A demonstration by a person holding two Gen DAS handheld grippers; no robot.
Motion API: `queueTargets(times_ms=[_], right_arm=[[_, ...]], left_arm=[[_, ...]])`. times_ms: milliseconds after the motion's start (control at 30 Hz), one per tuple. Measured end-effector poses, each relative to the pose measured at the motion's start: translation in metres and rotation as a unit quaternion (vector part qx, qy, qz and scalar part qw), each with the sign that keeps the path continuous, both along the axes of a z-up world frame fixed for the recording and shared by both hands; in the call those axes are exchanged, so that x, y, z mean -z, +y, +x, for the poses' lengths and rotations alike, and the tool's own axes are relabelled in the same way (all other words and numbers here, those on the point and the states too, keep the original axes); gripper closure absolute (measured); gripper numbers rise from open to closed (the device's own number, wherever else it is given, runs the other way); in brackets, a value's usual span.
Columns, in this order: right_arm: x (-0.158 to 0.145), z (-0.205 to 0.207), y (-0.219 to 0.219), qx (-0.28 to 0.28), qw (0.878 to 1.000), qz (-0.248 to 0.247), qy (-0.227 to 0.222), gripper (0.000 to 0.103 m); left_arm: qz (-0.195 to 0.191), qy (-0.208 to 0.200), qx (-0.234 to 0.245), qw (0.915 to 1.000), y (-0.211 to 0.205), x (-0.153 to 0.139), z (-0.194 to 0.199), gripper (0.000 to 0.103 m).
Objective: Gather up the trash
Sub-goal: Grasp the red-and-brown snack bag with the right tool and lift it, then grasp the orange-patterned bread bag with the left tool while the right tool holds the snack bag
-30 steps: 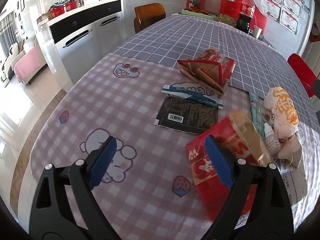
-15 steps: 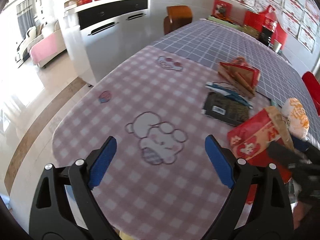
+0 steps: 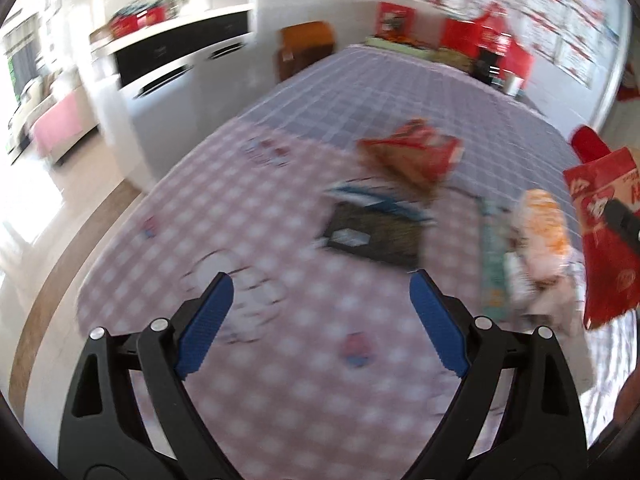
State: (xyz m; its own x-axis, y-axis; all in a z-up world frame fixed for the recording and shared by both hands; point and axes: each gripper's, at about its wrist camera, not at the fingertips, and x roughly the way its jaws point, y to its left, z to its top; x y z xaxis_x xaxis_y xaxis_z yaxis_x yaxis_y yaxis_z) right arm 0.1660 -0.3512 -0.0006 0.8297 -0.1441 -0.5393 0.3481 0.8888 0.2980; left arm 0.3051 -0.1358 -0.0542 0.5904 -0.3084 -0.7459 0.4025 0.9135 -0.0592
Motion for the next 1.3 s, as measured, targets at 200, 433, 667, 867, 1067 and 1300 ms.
queueTargets(times_ms=[200, 433, 667, 867, 1067, 1300], right_arm=[[0.000, -0.048, -0.066, 0.102, 0.995, 0.001, -0.010, 0.059], [0.019, -0.077, -0.111, 0.156, 0.988, 0.018, -0.005, 0.059], [0.040, -0.077, -0.132, 0.168, 0.985, 0.044, 0.009, 0.059], [0.040, -0.070, -0.133, 0.165, 0.985, 0.045, 0.014, 0.059], [0.026, -0.059, -0.113, 0.138, 0.990, 0.035, 0.001, 0.059], [0.004, -0.032, -0.056, 0.069, 0.997, 0.014, -0.012, 0.059]], left_arm=[[0.007, -0.012, 0.095, 0.9954, -0.081, -0.016, -0.014, 0.013], [0.032, 0.019, 0.177, 0.9836, -0.173, -0.008, -0.014, 0.013], [0.066, 0.068, 0.220, 0.9710, -0.240, 0.022, 0.001, 0.033], [0.067, 0.055, 0.204, 0.9752, -0.233, 0.021, 0.008, 0.067], [0.030, 0.029, 0.186, 0.9816, -0.188, -0.017, 0.011, 0.067], [0.017, -0.004, 0.138, 0.9903, -0.129, -0.044, 0.005, 0.066]])
